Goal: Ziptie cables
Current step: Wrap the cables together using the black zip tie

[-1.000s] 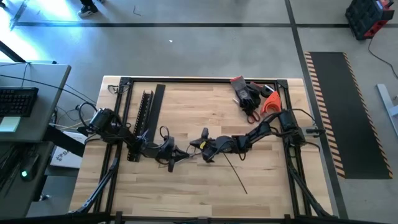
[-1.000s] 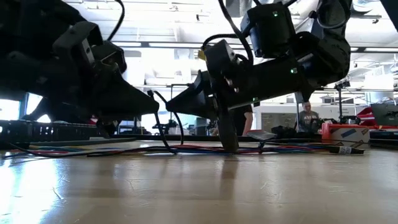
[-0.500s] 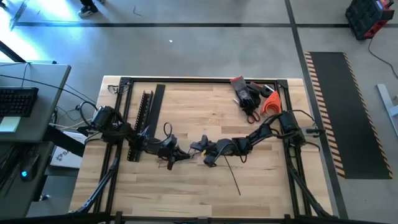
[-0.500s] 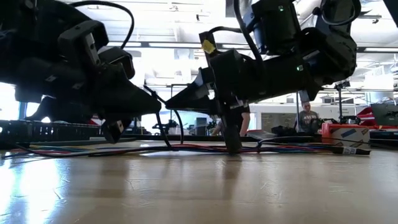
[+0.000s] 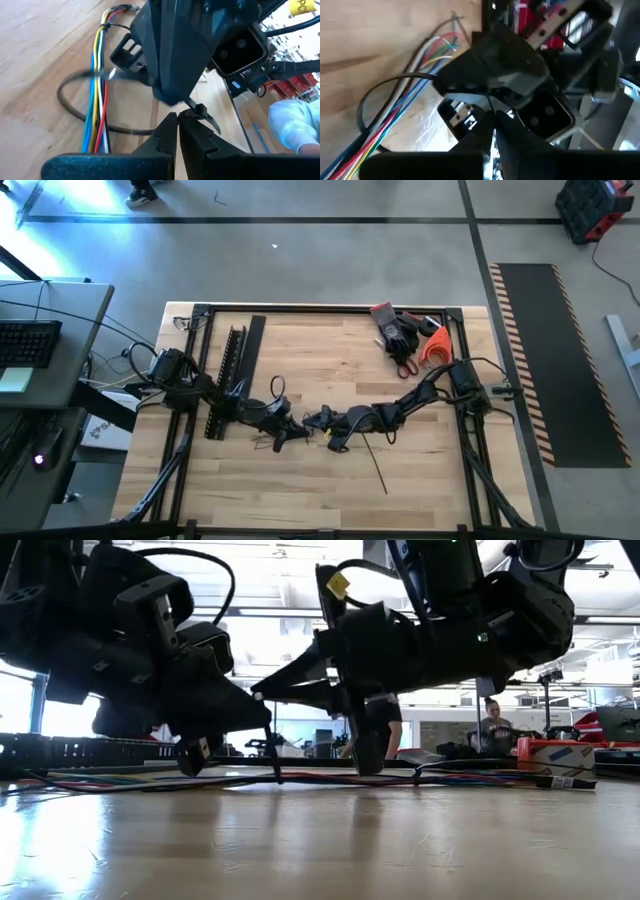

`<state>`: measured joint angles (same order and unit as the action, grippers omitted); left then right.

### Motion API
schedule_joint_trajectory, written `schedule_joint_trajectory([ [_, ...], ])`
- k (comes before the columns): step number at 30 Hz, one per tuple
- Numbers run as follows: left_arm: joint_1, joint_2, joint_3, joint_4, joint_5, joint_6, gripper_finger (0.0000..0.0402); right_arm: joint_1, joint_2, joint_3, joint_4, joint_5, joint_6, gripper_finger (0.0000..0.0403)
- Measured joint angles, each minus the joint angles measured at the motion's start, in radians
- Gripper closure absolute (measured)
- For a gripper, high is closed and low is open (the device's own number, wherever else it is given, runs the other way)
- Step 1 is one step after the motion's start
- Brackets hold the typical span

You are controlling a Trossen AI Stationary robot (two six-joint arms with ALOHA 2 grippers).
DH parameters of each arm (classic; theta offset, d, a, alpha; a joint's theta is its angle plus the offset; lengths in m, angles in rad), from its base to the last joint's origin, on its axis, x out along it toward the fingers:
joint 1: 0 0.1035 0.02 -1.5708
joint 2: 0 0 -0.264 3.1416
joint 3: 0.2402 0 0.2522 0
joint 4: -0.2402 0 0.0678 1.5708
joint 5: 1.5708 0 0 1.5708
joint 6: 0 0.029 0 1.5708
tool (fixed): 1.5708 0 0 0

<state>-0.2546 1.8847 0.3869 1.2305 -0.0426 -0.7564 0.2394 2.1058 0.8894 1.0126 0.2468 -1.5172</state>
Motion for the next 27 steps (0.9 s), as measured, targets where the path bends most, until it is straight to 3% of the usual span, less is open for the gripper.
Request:
schedule_joint_trajectory([
  [10, -0.001, 0.001, 0.003, -0.012, -0.005, 0.021, 0.0402, 0.042, 0.0, 0.0, -0.061, -0.002, -0.002, 0.0403],
  [20, -0.004, 0.001, 0.003, -0.017, -0.044, 0.044, 0.0402, 0.042, -0.003, 0.002, -0.112, 0.045, 0.178, 0.0399],
  [23, -0.015, 0.001, 0.003, -0.016, -0.074, 0.052, 0.0402, 0.047, -0.004, 0.002, -0.113, 0.086, 0.275, 0.0373],
  [27, -0.035, 0.001, 0.003, -0.017, -0.117, 0.054, 0.0402, 0.058, -0.008, 0.001, -0.121, 0.184, 0.422, 0.031],
])
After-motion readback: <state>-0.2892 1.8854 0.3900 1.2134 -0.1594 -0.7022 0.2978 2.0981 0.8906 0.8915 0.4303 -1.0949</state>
